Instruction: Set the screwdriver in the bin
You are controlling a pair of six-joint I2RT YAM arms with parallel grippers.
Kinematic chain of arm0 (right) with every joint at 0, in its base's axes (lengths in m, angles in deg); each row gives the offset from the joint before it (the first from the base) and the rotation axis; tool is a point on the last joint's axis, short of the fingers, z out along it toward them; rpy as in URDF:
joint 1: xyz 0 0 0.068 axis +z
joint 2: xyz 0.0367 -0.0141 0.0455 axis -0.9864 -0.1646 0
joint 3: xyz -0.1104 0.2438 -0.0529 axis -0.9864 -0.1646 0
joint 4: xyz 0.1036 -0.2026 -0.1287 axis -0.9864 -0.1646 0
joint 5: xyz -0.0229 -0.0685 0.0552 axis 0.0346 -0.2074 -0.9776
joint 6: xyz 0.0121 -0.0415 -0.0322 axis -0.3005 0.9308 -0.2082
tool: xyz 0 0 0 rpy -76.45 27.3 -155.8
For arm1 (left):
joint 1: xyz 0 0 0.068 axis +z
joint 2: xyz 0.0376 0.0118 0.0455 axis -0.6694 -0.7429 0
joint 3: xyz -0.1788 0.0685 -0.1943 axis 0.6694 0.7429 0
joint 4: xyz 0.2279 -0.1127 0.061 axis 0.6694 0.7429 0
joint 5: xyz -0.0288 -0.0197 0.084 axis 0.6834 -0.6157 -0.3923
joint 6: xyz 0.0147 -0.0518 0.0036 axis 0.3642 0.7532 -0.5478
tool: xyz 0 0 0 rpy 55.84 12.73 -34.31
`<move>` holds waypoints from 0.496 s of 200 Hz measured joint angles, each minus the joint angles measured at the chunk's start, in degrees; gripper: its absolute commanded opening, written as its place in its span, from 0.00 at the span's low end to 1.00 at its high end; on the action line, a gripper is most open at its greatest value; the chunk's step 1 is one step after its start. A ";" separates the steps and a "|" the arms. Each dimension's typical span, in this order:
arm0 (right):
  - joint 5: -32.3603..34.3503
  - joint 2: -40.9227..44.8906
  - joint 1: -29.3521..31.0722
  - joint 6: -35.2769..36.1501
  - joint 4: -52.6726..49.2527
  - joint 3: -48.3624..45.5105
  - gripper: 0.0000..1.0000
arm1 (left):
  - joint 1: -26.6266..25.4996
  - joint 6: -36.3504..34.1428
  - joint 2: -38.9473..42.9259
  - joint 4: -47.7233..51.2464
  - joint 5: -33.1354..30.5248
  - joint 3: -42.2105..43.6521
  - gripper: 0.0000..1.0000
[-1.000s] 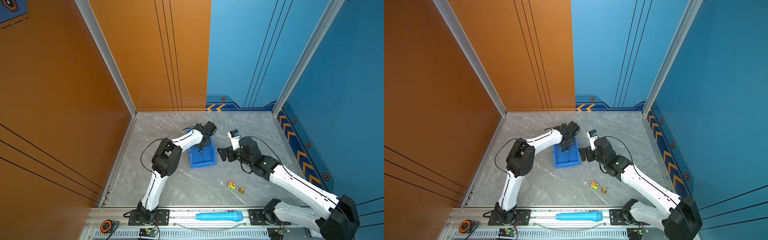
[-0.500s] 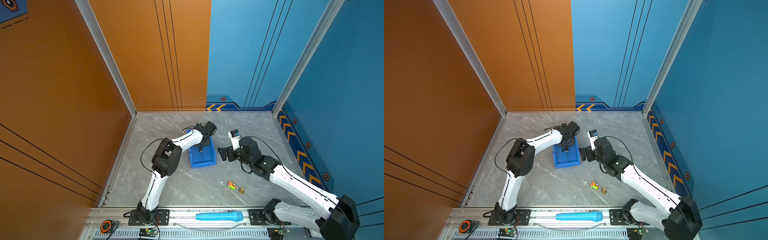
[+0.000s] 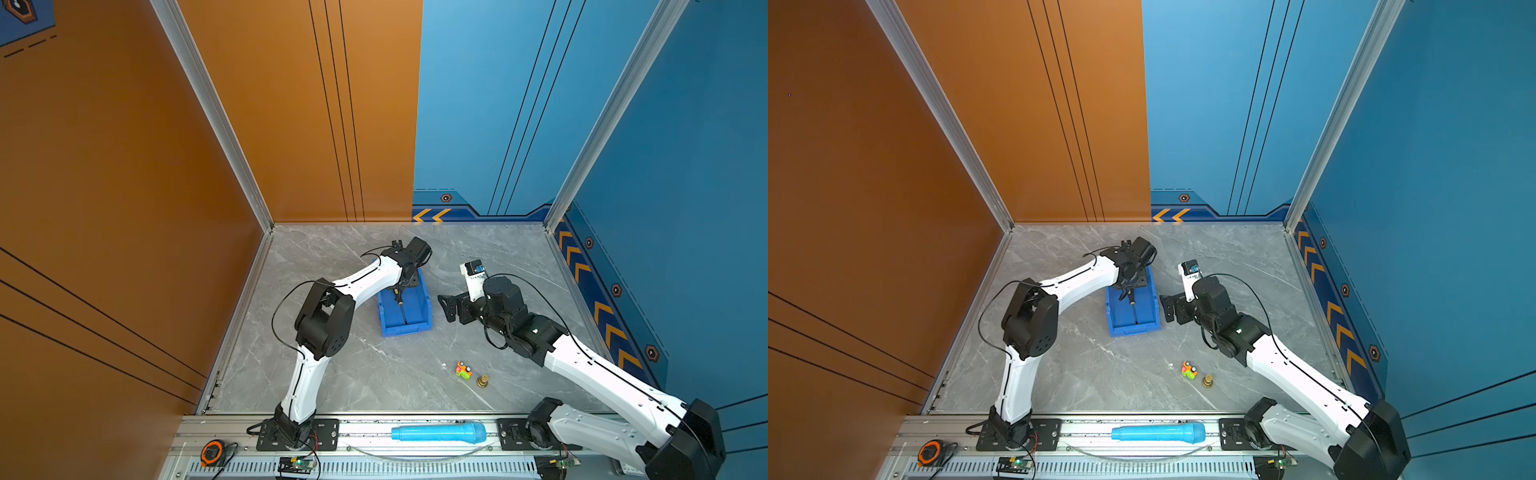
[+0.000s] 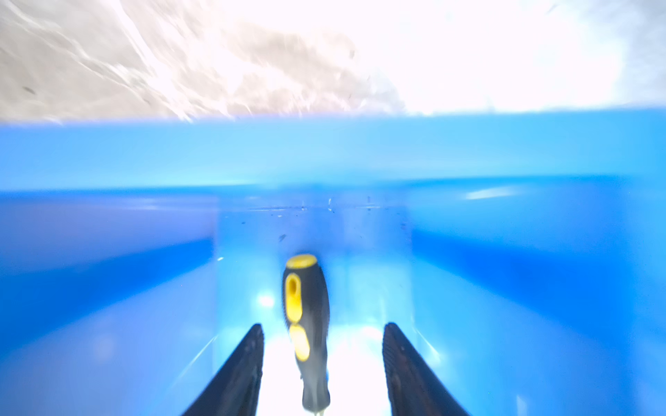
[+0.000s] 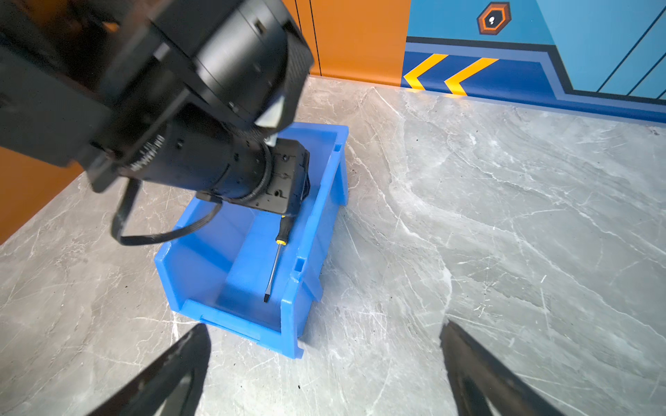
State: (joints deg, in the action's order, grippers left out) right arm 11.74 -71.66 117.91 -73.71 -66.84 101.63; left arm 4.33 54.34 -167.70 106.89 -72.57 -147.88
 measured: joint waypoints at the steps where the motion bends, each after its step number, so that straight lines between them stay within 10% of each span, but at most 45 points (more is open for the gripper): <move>1: 0.00 0.02 0.00 0.00 0.00 -0.02 1.00 | 0.00 0.00 0.33 -0.02 -0.04 0.07 0.62; 99: 3.17 3.89 -0.76 -3.02 0.00 -2.73 1.00 | -6.60 -6.78 18.84 -0.11 -3.06 10.03 0.97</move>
State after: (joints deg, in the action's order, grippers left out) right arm 14.91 -67.77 117.14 -76.72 -66.84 98.90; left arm -2.27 47.56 -148.86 106.78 -75.63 -137.85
